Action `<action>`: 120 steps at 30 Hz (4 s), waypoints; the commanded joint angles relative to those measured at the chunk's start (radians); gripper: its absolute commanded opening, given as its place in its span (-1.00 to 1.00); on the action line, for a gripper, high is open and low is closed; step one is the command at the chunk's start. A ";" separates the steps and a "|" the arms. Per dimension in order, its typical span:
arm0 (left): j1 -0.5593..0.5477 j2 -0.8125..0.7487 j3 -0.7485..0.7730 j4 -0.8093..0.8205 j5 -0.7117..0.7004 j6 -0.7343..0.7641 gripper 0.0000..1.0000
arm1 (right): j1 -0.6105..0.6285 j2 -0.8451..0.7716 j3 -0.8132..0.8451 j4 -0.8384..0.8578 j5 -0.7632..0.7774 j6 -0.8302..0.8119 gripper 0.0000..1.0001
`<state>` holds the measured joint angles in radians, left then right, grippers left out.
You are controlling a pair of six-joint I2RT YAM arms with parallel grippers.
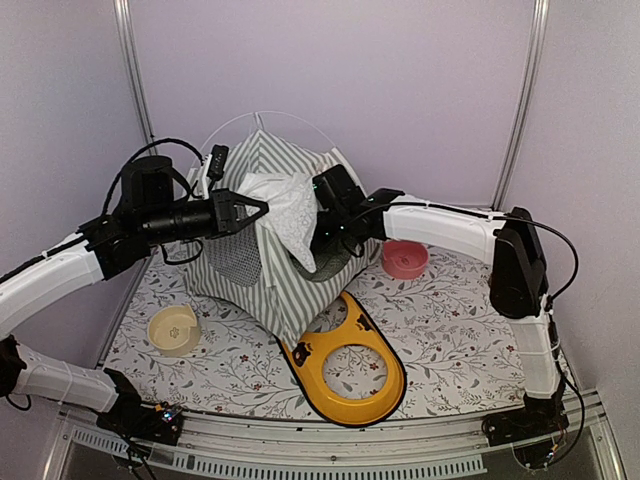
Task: Set up the pet tent
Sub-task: Adjust the cushion in the tent.
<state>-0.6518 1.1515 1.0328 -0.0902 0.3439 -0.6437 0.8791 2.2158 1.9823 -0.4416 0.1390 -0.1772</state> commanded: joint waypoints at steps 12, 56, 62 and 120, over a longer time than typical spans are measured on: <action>0.024 -0.073 -0.028 0.109 0.056 -0.009 -1.00 | 0.004 -0.138 -0.083 0.032 -0.216 0.064 0.83; 0.136 0.049 -0.147 0.163 0.323 0.047 -1.00 | -0.017 0.184 -0.002 -0.011 -0.397 0.148 -0.84; 0.139 0.072 -0.147 0.197 0.359 0.055 -1.00 | -0.017 0.158 0.061 0.052 -0.552 0.160 -1.00; 0.278 -0.065 -0.098 0.198 0.472 -0.064 -1.00 | -0.052 0.305 0.114 0.258 0.297 0.061 0.58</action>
<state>-0.3939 1.0874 0.8955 0.0666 0.7582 -0.6884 0.8444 2.4771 2.0682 -0.1009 0.4179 -0.1371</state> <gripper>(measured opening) 0.015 0.848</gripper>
